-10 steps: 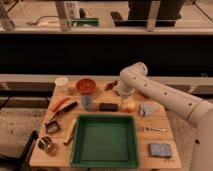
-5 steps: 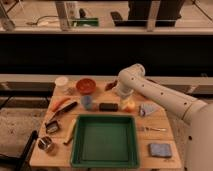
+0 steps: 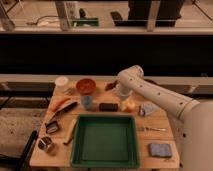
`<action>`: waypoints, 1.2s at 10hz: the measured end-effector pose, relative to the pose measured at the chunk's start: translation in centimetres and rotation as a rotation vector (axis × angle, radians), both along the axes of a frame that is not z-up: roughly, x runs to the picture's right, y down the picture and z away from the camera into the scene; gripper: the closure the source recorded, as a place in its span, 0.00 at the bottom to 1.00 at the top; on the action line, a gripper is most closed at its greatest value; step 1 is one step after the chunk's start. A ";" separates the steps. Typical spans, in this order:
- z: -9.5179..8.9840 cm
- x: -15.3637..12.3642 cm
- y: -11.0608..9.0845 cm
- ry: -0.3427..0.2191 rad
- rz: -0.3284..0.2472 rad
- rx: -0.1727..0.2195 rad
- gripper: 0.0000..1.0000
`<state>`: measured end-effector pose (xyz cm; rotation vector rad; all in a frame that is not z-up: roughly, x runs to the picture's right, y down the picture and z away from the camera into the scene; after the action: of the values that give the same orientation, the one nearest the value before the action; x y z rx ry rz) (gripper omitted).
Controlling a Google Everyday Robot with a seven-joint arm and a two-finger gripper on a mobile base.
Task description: Place eraser in paper cup
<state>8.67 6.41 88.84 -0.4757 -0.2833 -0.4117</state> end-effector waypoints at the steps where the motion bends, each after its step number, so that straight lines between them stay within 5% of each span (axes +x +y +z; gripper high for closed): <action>1: 0.1 0.2 0.0 0.001 0.000 -0.003 0.20; 7: 0.6 -3.3 -0.5 0.053 0.030 -0.002 0.20; 12: 0.9 -5.6 0.3 0.024 0.035 -0.036 0.20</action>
<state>3.03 6.67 89.78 -0.5099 -0.2754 -0.3673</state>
